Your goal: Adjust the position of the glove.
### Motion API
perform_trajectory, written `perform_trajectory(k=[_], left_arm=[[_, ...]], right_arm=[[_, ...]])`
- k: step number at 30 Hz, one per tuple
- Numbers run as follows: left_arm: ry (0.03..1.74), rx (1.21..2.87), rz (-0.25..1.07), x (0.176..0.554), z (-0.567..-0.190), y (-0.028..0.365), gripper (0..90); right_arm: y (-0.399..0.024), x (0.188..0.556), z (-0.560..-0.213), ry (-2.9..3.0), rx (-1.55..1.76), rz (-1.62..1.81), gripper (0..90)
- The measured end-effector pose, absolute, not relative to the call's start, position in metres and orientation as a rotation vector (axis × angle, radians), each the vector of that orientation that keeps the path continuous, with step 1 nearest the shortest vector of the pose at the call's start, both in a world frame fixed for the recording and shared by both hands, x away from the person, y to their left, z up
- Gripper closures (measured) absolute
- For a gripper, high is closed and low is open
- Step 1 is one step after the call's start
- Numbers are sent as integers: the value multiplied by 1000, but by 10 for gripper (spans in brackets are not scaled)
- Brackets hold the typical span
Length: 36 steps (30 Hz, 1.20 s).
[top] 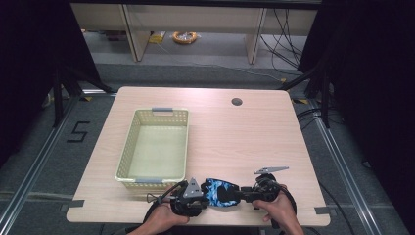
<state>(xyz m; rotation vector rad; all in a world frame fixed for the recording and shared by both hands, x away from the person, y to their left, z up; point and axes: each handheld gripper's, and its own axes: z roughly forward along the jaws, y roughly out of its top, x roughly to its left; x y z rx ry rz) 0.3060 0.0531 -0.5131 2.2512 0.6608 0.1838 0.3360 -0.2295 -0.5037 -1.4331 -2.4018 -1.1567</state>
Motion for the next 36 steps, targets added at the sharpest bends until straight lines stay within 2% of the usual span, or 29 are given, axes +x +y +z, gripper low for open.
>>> perform_trajectory(k=[6, 8, 10, 16, 20, 22, 26, 31, 36], left_arm=[[615, 2285, 230, 304, -512, 51, 705], [602, 2286, 201, 304, -512, 51, 710], [611, 2287, 223, 304, -512, 51, 714], [605, 2288, 205, 304, -512, 51, 714], [610, 2288, 224, 304, -512, 51, 713], [616, 2280, 209, 303, -512, 51, 704], [627, 2282, 191, 301, -511, 53, 654], [678, 2255, 184, 304, -507, 62, 527], [762, 2194, 173, 311, -501, 69, 454]], right_arm=[[-227, 336, -509, -2308, -1447, -1181, 593], [-225, 336, -510, -2295, -1443, -1191, 602], [-220, 337, -512, -2305, -1445, -1194, 654], [-220, 336, -515, -2224, -1471, -1223, 723], [-219, 334, -516, -2203, -1465, -1253, 855], [-220, 335, -517, -2257, -1445, -1289, 868], [-223, 333, -517, -2253, -1439, -1299, 872], [-225, 331, -516, -2250, -1425, -1307, 872], [-230, 326, -516, -2211, -1441, -1302, 872]])
